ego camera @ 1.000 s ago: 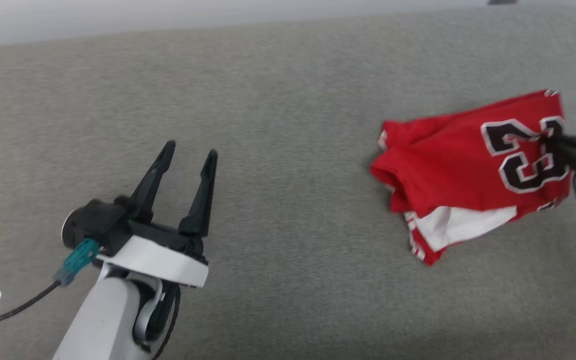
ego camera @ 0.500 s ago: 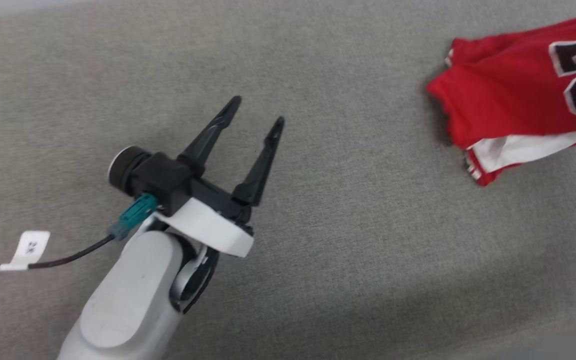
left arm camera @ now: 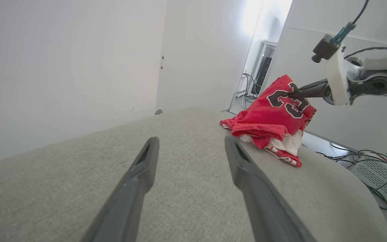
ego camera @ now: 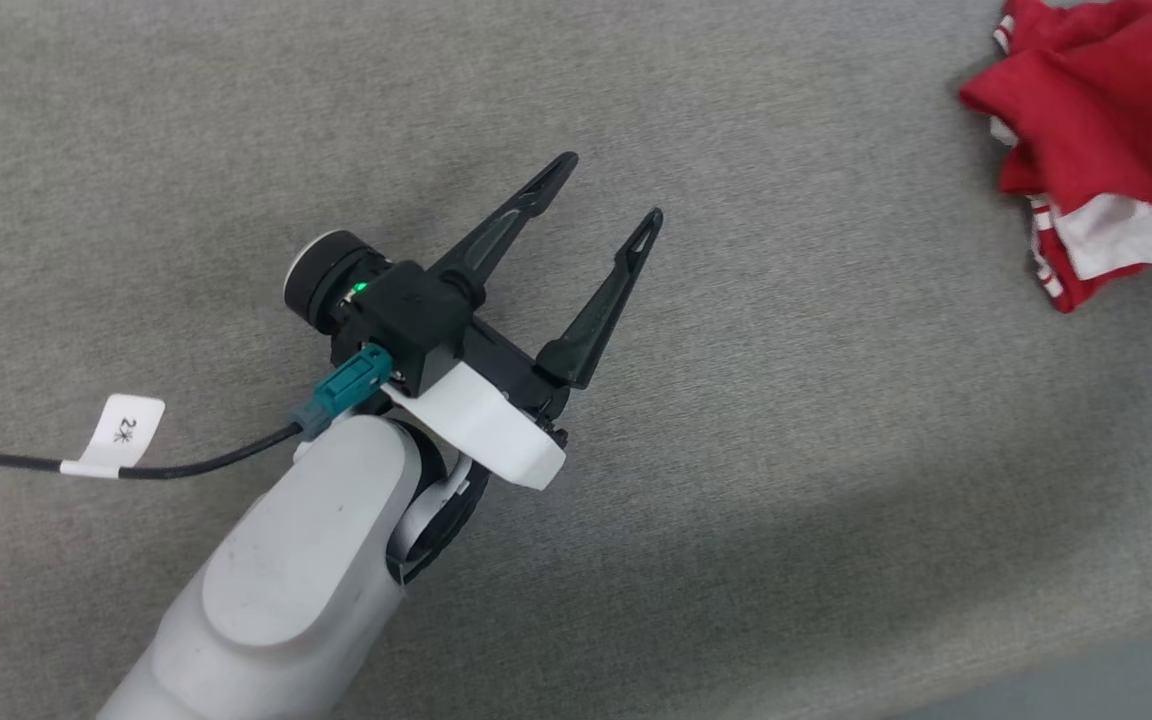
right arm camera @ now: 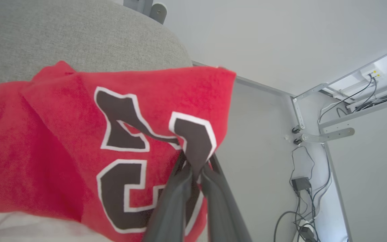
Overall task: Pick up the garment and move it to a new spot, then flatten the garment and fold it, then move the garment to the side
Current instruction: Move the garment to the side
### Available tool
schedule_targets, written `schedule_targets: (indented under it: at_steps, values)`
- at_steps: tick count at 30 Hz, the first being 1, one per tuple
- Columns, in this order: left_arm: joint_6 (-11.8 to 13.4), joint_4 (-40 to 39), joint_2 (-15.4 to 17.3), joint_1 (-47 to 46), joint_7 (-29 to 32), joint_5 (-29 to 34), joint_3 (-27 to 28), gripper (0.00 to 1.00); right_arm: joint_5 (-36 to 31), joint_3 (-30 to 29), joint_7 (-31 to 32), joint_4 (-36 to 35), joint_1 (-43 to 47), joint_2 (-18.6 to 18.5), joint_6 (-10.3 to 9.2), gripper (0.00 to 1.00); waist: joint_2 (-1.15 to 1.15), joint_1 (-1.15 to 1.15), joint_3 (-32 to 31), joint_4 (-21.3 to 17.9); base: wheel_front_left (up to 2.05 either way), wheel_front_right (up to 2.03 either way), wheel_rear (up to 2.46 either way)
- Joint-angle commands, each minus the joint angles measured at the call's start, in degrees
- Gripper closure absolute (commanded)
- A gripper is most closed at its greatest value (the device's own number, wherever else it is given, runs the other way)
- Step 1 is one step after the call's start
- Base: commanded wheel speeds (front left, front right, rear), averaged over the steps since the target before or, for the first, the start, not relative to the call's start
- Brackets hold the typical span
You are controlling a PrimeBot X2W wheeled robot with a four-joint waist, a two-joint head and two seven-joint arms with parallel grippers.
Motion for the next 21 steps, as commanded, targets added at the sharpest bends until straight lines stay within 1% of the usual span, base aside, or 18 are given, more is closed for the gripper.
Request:
schedule_targets:
  at_steps: [1, 2, 3, 4, 5, 6, 11, 18, 19, 21]
  values:
    - [-0.18, 0.20, 0.17, -1.18, -0.26, -0.26, -0.34, 0.00, -0.32, -0.37, -1.38, 2.15, -0.97, 1.32, -0.02, 0.93, 0.00, 0.00, 0.61, 0.63, 0.00, 0.00, 0.00]
    - [-0.18, 0.37, 0.00, -1.33, -0.26, -0.56, -0.35, 0.00, -0.57, -0.56, -2.04, 3.90, -1.43, 1.62, -0.02, 0.85, 0.00, 0.00, 0.81, 0.95, 0.00, 0.00, 0.00]
    - [-0.18, 0.34, -0.09, -1.55, -0.26, -0.76, -0.33, 0.00, -0.65, -0.96, -2.69, 5.72, -1.82, 2.19, -0.02, 0.66, 0.00, 0.00, 0.97, 1.27, 0.00, 0.00, 0.00]
    - [-0.18, 0.46, 0.05, -1.67, -0.26, -0.74, -0.14, 0.00, -0.89, -1.32, -3.27, 7.25, -2.10, 3.20, -0.02, 0.51, 0.00, 0.00, 1.05, 1.56, 0.00, 0.00, 0.00]
    - [-0.18, 0.61, 0.20, -1.67, -0.26, -0.81, 0.16, 0.00, -1.21, -1.62, -3.88, 8.61, -2.42, 4.05, -0.02, 0.12, 0.00, 0.00, 1.06, 1.83, 0.00, 0.00, 0.00]
    - [-0.18, 0.57, 0.28, -1.60, -0.26, -0.95, 0.54, 0.00, -1.56, -1.93, -4.47, 9.86, -2.78, 4.49, -0.02, 0.00, 0.00, 0.00, 1.07, 2.10, 0.00, 0.00, 0.00]
    - [-0.18, -0.16, 0.96, -0.17, -0.26, -1.62, 3.03, 0.00, -1.91, -3.24, -6.96, 14.43, -4.70, 6.09, -0.02, 0.00, 0.00, 0.00, 0.83, 3.03, 0.00, 0.00, 0.00]
    - [-0.19, 0.04, 1.82, 3.44, -0.26, -2.44, 8.25, 0.00, -1.25, -4.07, -10.38, 17.09, -5.84, 6.66, -0.02, 0.00, 0.00, 0.00, -1.73, 4.00, 0.00, 0.00, 0.00]
    - [-0.19, 0.04, 1.82, 3.44, -0.26, -2.44, 8.25, 0.00, -1.25, -4.07, -10.38, 17.09, -5.84, 6.66, -0.02, 0.00, 0.00, 0.00, -1.73, 4.00, 0.00, 0.00, 0.00]
    - [-0.19, 0.01, 2.08, 4.58, -0.26, -2.66, 10.02, 0.00, -0.74, -4.25, -11.37, 17.27, -5.64, 7.32, -0.02, 0.00, 0.00, 0.00, -2.72, 4.33, 0.00, 0.00, 0.00]
